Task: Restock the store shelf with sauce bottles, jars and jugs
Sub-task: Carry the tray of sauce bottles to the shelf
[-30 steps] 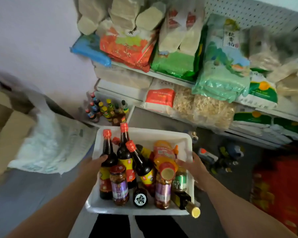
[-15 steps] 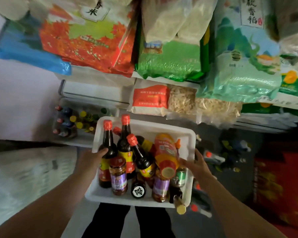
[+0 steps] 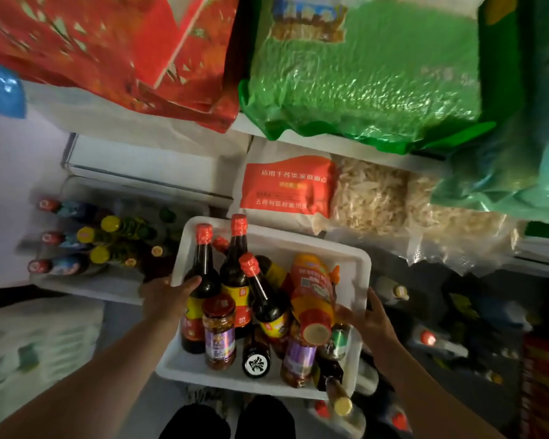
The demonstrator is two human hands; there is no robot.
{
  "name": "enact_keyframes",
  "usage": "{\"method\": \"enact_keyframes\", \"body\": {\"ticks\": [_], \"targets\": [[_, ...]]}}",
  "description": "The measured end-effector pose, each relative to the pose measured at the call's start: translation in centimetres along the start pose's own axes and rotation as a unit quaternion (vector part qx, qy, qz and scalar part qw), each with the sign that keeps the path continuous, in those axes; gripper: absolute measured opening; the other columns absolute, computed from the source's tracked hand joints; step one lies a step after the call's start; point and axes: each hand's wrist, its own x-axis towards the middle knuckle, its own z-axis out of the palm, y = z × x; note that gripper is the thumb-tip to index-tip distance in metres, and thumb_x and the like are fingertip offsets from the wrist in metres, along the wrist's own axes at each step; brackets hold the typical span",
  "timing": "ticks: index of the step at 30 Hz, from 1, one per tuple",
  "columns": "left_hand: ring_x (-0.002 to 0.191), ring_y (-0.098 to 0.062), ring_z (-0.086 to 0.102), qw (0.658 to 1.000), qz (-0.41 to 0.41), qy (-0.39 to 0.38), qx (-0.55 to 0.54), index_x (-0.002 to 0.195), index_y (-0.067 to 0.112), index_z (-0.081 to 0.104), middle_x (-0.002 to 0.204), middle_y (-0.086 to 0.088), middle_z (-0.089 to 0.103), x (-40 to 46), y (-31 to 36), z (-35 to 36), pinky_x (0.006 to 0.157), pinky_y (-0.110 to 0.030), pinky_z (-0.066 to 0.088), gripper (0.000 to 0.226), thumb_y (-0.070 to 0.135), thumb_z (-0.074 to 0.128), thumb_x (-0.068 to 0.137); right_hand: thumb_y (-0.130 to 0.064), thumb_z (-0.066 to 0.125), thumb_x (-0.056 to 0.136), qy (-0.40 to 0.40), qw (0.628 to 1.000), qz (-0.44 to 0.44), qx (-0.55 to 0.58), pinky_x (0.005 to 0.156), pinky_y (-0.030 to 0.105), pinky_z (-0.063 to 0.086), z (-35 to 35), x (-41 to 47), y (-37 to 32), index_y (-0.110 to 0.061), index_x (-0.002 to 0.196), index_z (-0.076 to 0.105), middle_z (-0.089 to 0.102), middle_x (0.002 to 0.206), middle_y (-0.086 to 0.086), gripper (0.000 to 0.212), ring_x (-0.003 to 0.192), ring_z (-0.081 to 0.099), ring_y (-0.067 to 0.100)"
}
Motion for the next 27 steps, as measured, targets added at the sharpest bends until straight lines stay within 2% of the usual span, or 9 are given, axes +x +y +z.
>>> {"method": "enact_keyframes", "body": {"ticks": [2, 5, 7, 12, 15, 19, 23, 25, 27], "targets": [[0.087, -0.025, 0.053, 1.000, 0.005, -0.005, 0.017, 0.096, 0.009, 0.061, 0.090, -0.008, 0.056, 1.4, -0.4, 1.4, 0.076, -0.036, 0.040, 0.028, 0.031, 0.075, 0.085, -0.004, 0.075, 0.082, -0.004, 1.000, -0.006, 0.006, 0.057, 0.023, 0.057, -0.1, 2.1, 1.2, -0.030, 0.114, 0.058, 0.071, 0.100, 0.001, 0.045, 0.078, 0.074, 0.011], [0.089, -0.030, 0.061, 1.000, -0.002, -0.013, 0.013, 0.096, 0.007, 0.064, 0.091, -0.011, 0.064, 3.9, -1.5, 3.5, 0.073, -0.036, 0.043, 0.034, 0.035, 0.077, 0.082, -0.022, 0.087, 0.072, -0.014, 1.000, -0.007, 0.001, 0.077, 0.040, 0.060, -0.1, 4.9, 2.9, -0.029, 0.125, 0.057, 0.071, 0.112, 0.007, 0.060, 0.096, 0.073, 0.024], [0.083, -0.027, 0.061, 1.000, -0.003, -0.014, 0.010, 0.097, 0.007, 0.066, 0.092, -0.011, 0.067, 5.4, -2.3, 4.6, 0.071, -0.034, 0.045, 0.035, 0.034, 0.079, 0.081, -0.031, 0.093, 0.065, -0.023, 1.000, -0.006, -0.005, 0.082, 0.047, 0.060, -0.1, 6.3, 3.8, -0.030, 0.126, 0.058, 0.071, 0.116, 0.009, 0.070, 0.100, 0.072, 0.027], [0.071, -0.017, 0.056, 1.000, -0.008, -0.020, 0.021, 0.097, 0.009, 0.065, 0.087, -0.006, 0.063, 8.0, -3.5, 7.1, 0.057, -0.027, 0.039, 0.032, 0.034, 0.078, 0.082, -0.032, 0.088, 0.066, -0.009, 1.000, -0.001, -0.005, 0.076, 0.038, 0.058, 0.4, 9.0, 5.2, -0.033, 0.119, 0.058, 0.071, 0.113, 0.005, 0.061, 0.097, 0.073, 0.022], [0.083, -0.025, 0.062, 0.999, -0.013, -0.030, 0.022, 0.099, 0.009, 0.065, 0.091, -0.008, 0.066, 9.5, -4.5, 8.3, 0.066, -0.032, 0.046, 0.036, 0.037, 0.079, 0.081, -0.046, 0.094, 0.058, -0.002, 1.000, 0.007, -0.016, 0.077, 0.037, 0.059, 0.3, 10.4, 5.9, -0.033, 0.124, 0.057, 0.069, 0.117, 0.004, 0.077, 0.099, 0.072, 0.022], [0.092, -0.031, 0.062, 0.999, -0.023, -0.028, 0.034, 0.104, 0.006, 0.064, 0.097, -0.012, 0.066, 11.0, -5.4, 9.6, 0.076, -0.038, 0.051, 0.046, 0.043, 0.078, 0.079, -0.042, 0.084, 0.058, 0.018, 0.999, 0.019, -0.024, 0.082, 0.041, 0.056, 0.2, 12.2, 6.5, -0.034, 0.123, 0.056, 0.067, 0.117, 0.005, 0.072, 0.105, 0.067, 0.025], [0.093, -0.033, 0.061, 0.998, -0.028, -0.035, 0.052, 0.104, 0.004, 0.064, 0.098, -0.014, 0.065, 12.0, -6.5, 9.4, 0.079, -0.042, 0.049, 0.052, 0.048, 0.076, 0.079, -0.063, 0.092, 0.042, 0.025, 0.999, 0.017, -0.043, 0.090, 0.044, 0.057, 0.6, 13.2, 6.6, -0.035, 0.132, 0.053, 0.067, 0.121, 0.002, 0.102, 0.106, 0.068, 0.023], [0.091, -0.032, 0.059, 0.997, -0.030, -0.032, 0.060, 0.102, 0.003, 0.064, 0.097, -0.014, 0.065, 12.1, -6.8, 9.1, 0.079, -0.041, 0.047, 0.050, 0.048, 0.075, 0.081, -0.058, 0.093, 0.046, 0.025, 0.998, 0.025, -0.052, 0.090, 0.043, 0.056, 0.9, 13.5, 6.6, -0.034, 0.136, 0.048, 0.064, 0.123, 0.001, 0.104, 0.108, 0.066, 0.022], [0.089, -0.031, 0.058, 0.998, -0.024, -0.031, 0.052, 0.098, 0.006, 0.063, 0.094, -0.013, 0.063, 12.1, -6.7, 8.7, 0.082, -0.043, 0.047, 0.041, 0.043, 0.074, 0.084, -0.046, 0.091, 0.057, 0.027, 0.998, 0.021, -0.054, 0.082, 0.034, 0.054, 1.4, 13.6, 6.2, -0.034, 0.135, 0.045, 0.062, 0.121, -0.001, 0.091, 0.106, 0.064, 0.020]]}}
